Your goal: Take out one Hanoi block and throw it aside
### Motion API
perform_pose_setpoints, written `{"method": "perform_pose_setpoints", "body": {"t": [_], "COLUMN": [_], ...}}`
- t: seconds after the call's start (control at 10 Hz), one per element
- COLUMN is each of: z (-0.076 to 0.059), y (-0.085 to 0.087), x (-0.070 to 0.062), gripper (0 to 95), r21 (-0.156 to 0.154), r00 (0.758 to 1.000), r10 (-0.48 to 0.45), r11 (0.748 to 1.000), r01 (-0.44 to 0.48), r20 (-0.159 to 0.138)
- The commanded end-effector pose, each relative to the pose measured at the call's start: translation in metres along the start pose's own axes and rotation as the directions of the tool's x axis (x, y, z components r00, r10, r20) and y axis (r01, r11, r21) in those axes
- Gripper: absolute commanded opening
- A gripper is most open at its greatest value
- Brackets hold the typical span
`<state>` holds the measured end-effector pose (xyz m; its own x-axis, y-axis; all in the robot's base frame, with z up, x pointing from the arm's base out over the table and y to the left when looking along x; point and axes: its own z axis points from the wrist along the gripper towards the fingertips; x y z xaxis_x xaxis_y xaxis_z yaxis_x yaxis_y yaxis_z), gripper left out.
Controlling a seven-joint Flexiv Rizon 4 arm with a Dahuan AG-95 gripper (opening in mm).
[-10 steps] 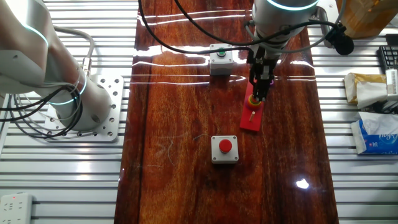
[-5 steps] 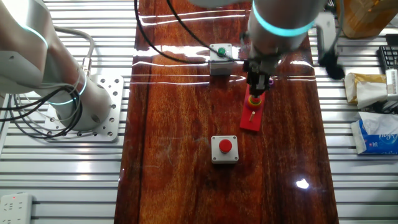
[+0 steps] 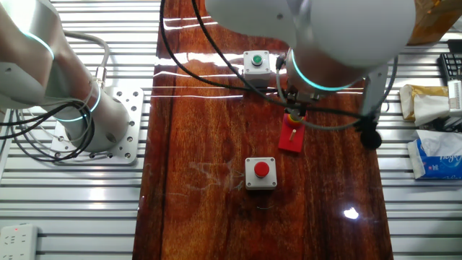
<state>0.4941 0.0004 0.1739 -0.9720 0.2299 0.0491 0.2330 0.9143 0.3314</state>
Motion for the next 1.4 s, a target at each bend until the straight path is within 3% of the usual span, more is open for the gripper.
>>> {"method": "perform_pose_setpoints", "body": {"t": [0.1, 0.4, 0.6, 0.8, 0.9, 1.0, 1.2, 1.3, 1.4], "z": [0.011, 0.041, 0.049, 0.052, 0.057, 0.062, 0.072, 0.077, 0.075], "y": [-0.003, -0.009, -0.013, -0.015, -0.017, -0.020, -0.025, -0.028, -0.027], "x": [0.002, 0.007, 0.006, 0.005, 0.004, 0.002, 0.000, -0.004, -0.009], "gripper": [0.0, 0.0, 0.0, 0.0, 19.0, 38.0, 38.0, 57.0, 57.0], "r21": [0.380, 0.417, 0.443, 0.445, 0.440, 0.438, 0.435, 0.424, 0.421], "r00": [0.989, 0.983, 0.977, 0.970, 0.959, 0.956, 0.948, 0.941, 0.940], "r10": [-0.146, -0.172, -0.201, -0.233, -0.279, -0.286, -0.306, -0.321, -0.325], "r11": [0.917, 0.899, 0.884, 0.878, 0.868, 0.869, 0.867, 0.870, 0.871], "r01": [0.124, 0.132, 0.150, 0.178, 0.229, 0.231, 0.242, 0.250, 0.254], "r20": [0.030, 0.059, 0.070, 0.071, 0.052, 0.065, 0.082, 0.103, 0.103]}}
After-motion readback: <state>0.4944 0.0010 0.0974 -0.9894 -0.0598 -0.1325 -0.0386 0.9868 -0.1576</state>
